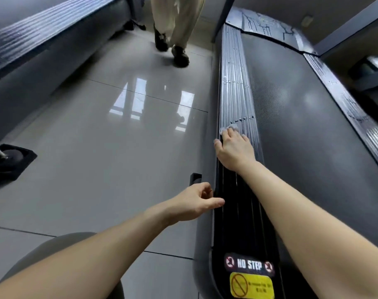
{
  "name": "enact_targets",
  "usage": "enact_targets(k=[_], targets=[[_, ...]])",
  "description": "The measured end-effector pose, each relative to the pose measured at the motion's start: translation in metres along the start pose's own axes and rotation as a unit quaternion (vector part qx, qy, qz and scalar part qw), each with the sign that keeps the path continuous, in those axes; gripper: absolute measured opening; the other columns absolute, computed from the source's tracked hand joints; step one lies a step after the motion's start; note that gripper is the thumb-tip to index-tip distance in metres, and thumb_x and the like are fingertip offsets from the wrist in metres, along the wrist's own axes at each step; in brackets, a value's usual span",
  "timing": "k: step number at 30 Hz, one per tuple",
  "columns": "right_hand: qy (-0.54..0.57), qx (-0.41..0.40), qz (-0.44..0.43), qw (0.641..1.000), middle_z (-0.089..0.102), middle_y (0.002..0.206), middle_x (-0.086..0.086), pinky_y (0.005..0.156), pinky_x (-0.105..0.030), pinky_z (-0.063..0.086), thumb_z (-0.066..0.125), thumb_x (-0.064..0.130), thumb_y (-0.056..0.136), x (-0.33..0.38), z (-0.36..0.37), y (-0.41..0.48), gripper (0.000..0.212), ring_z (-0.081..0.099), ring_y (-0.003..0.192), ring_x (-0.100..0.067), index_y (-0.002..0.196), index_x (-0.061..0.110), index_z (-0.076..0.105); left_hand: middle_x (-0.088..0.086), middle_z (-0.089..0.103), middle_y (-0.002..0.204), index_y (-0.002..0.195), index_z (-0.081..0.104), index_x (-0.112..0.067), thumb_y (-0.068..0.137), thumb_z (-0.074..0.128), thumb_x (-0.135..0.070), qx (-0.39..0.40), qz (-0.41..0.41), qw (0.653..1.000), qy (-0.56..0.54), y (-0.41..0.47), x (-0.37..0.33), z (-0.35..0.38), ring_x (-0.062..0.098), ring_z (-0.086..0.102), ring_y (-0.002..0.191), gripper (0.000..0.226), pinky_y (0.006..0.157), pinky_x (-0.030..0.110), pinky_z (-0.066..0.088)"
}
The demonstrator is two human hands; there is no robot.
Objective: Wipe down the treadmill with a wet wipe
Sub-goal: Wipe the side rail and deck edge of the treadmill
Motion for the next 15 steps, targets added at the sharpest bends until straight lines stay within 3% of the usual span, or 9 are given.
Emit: enact_targets(k=[3,7,11,15], targets=[[0.022,-0.007,-0.043,0.999,0.041,0.158,-0.014,0.122,-0.044,0.023,0.013,0.052,0.092,0.006,0.006,-0.083,0.079,0.035,0.149,-0.028,0.149,0.007,0.045,-0.006,0.052,0.075,0.086,0.052,-0.02,0.086,0.076,-0.045,0.018,0.001,1.0,-0.007,-0.002,0.002,-0.003,0.011,0.045,0.07,0.035,0.067,0.027,0.037],[-0.008,-0.011,-0.106,0.994,0.041,0.16,-0.011,0.121,-0.041,0.016,0.029,0.047,0.099,0.005,0.01,-0.175,0.067,0.035,0.15,-0.022,0.151,0.009,0.047,-0.006,0.061,0.08,0.092,0.057,-0.019,0.08,0.08,-0.036,0.07,-0.012,0.997,-0.034,-0.005,0.001,-0.007,0.007,0.052,0.071,0.031,0.069,0.024,0.041],[-0.011,-0.014,-0.1,0.995,0.044,0.157,-0.015,0.124,-0.045,0.022,0.023,0.051,0.096,0.014,0.003,-0.132,0.074,0.038,0.149,-0.026,0.148,0.006,0.049,-0.005,0.063,0.082,0.097,0.06,-0.017,0.076,0.08,-0.043,0.066,-0.016,0.998,-0.016,-0.006,-0.003,-0.006,0.008,0.055,0.074,0.04,0.071,0.026,0.044],[-0.041,0.02,-0.069,0.997,0.025,0.167,-0.012,0.125,-0.046,0.014,0.022,0.05,0.104,0.022,0.0,-0.033,0.065,0.017,0.156,-0.024,0.149,0.009,0.046,-0.012,0.06,0.072,0.094,0.064,-0.02,0.085,0.08,-0.041,0.036,-0.027,0.998,0.032,-0.01,-0.002,-0.01,0.0,0.053,0.063,0.028,0.058,0.014,0.041]])
Point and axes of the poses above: each hand's wrist, its own y-axis towards the middle knuckle, its own z-axis out of the palm, x = y × z, the point moved 5 cm from there along y, towards the middle knuckle
